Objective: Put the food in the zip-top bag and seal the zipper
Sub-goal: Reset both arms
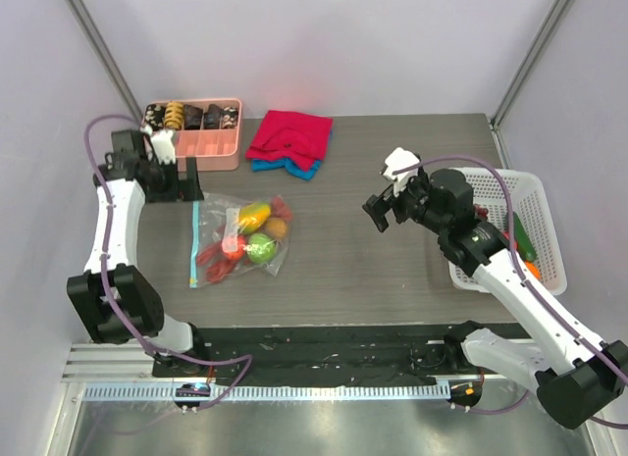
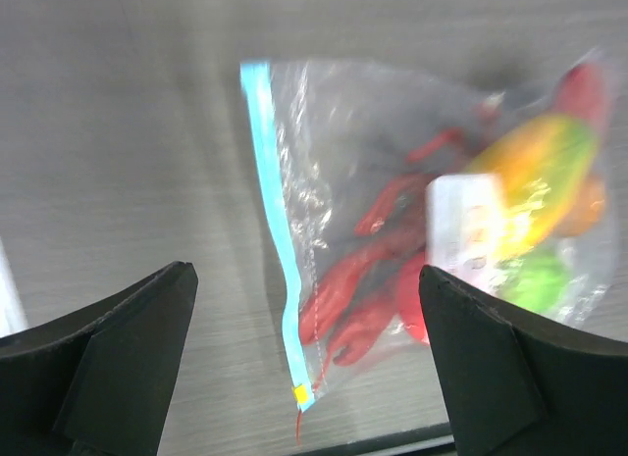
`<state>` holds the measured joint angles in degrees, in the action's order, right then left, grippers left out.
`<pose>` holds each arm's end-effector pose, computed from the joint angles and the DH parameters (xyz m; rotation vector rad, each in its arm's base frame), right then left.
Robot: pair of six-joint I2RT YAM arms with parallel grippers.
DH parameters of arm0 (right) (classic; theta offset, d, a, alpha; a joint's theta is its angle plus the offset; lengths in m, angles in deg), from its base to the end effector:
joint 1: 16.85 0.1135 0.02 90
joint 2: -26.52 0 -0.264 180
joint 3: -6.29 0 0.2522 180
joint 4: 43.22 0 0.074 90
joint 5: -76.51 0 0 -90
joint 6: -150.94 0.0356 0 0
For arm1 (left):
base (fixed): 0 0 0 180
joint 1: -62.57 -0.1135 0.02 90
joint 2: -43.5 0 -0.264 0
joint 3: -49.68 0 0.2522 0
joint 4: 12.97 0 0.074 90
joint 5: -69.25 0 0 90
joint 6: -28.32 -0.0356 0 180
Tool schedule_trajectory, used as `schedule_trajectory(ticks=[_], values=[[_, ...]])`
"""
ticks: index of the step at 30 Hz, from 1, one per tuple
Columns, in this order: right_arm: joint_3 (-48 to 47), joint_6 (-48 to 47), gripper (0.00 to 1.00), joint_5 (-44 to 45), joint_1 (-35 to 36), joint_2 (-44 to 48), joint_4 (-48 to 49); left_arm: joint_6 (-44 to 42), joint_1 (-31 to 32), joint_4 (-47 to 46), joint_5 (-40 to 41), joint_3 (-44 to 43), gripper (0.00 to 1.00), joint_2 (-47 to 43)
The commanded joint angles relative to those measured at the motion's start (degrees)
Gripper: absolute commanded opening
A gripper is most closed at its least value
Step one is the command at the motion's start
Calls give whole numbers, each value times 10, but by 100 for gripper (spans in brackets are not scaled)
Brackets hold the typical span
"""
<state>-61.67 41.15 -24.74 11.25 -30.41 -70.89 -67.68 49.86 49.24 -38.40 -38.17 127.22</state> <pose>0.1977 0.1134 0.3518 -0.8796 1.6446 0.2831 0.2948 0.0554 0.3025 -0.0359 2.5342 -0.2702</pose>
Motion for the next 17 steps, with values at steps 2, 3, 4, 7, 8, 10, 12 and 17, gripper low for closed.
schedule_trajectory(ticks=[2,3,4,7,8,10,12,17], values=[[-16,155,100,69,-57,-5,-12,3,65,73,-20,-183,100,68],[-20,175,100,67,-72,-11,-23,6,98,83,-13,-199,100,78],[-26,192,100,50,-108,-19,-30,19,112,86,2,-215,100,84],[-29,256,100,11,-158,-53,-55,43,160,49,7,-187,100,81],[-28,262,100,5,-178,-64,-59,47,172,35,15,-172,100,75],[-18,271,100,-11,-194,-77,-64,48,210,4,38,-147,100,63],[-9,283,100,-21,-206,-88,-62,43,249,-19,70,-112,100,58],[-16,293,100,-37,-208,-97,-46,48,287,-39,109,-80,100,57]])
